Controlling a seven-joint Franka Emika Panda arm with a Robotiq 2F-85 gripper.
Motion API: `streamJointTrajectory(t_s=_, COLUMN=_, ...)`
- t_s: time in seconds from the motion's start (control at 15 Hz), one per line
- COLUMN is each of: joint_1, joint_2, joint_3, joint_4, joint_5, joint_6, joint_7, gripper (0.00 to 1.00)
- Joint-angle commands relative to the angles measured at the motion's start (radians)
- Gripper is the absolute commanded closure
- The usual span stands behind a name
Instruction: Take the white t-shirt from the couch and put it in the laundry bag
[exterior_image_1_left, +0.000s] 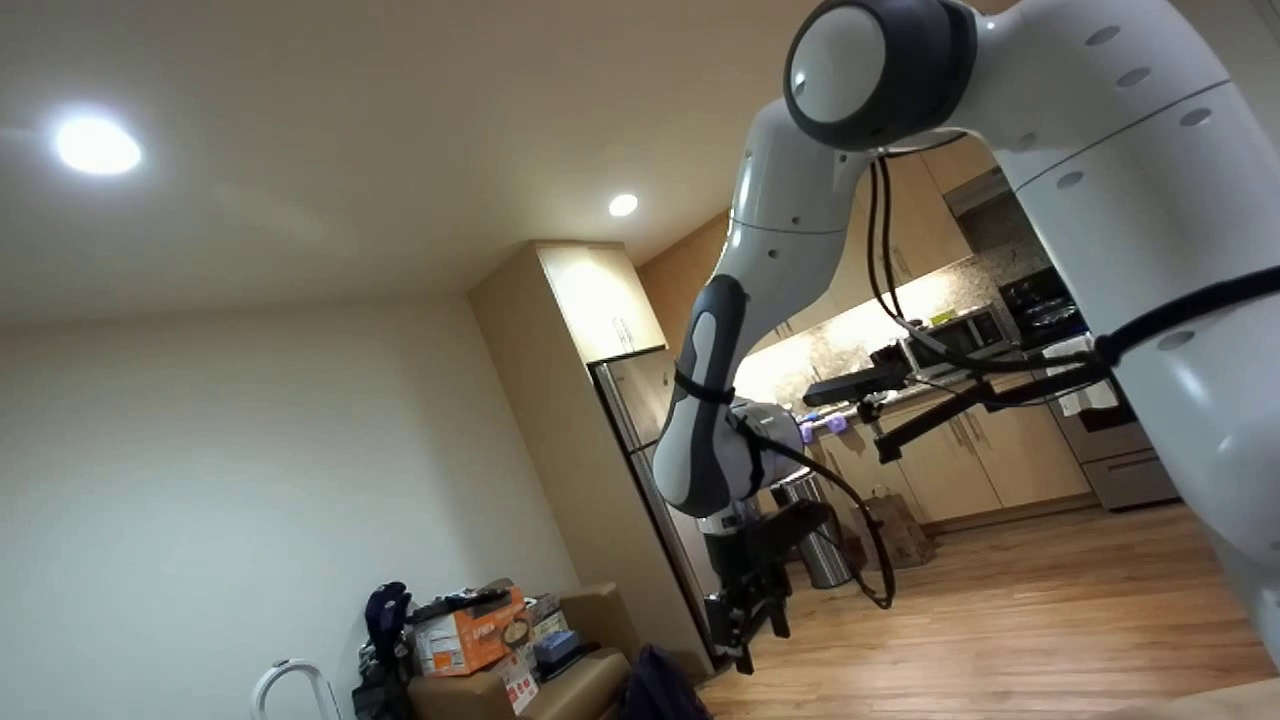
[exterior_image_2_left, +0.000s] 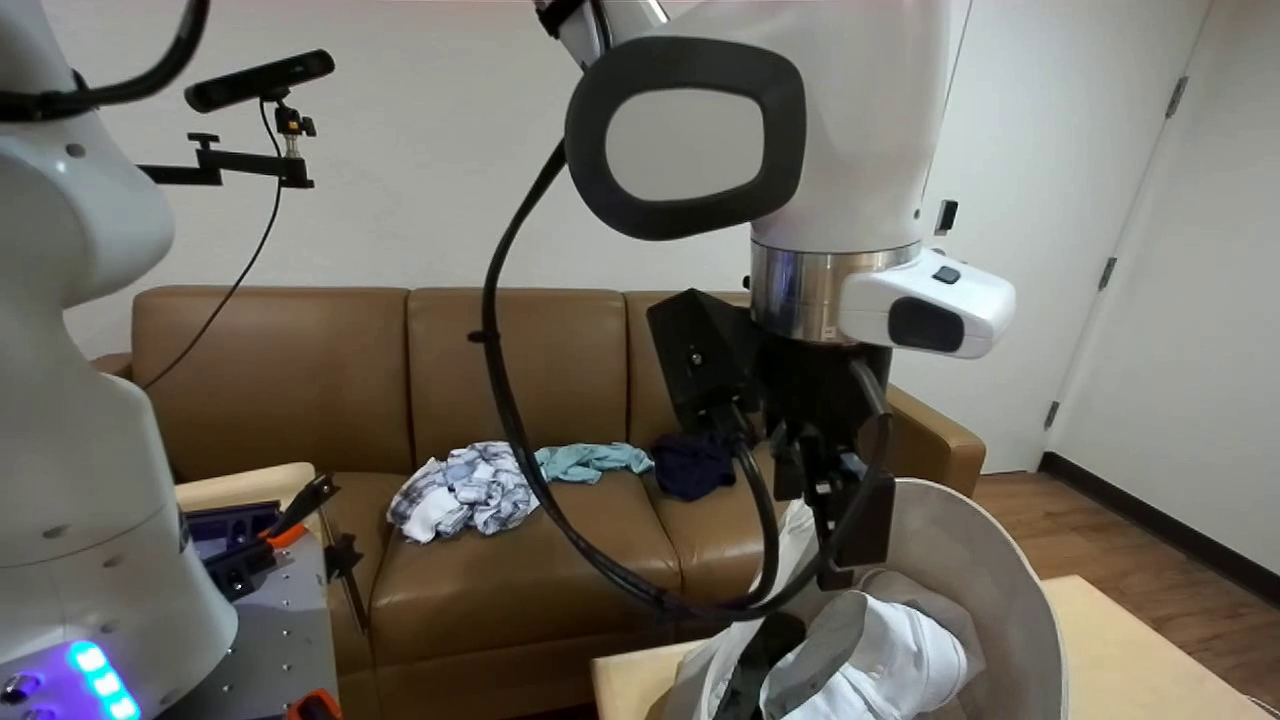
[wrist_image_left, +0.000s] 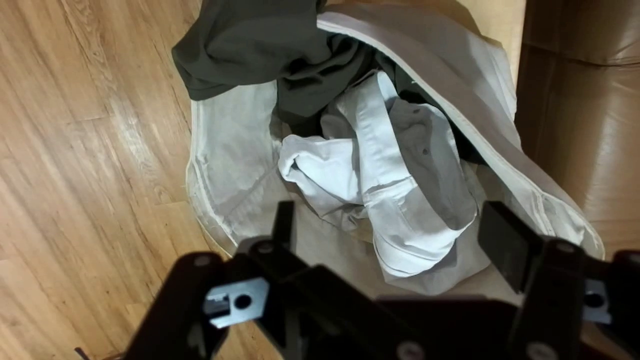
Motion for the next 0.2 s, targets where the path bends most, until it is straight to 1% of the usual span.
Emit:
streamJointTrajectory(t_s=0.0, joint_1=0.021, joint_2=-0.001, joint_3=-0.021, joint_4=0.0, joint_5=-0.002, joint_6=-0.002, joint_7=0.002, gripper=0.07)
streamJointTrajectory(t_s=0.13, joint_1=0.021, joint_2=-0.001, joint_3=-0.021, joint_4=0.0, joint_5=-0.002, joint_6=-0.002, joint_7=0.002, gripper=0.07)
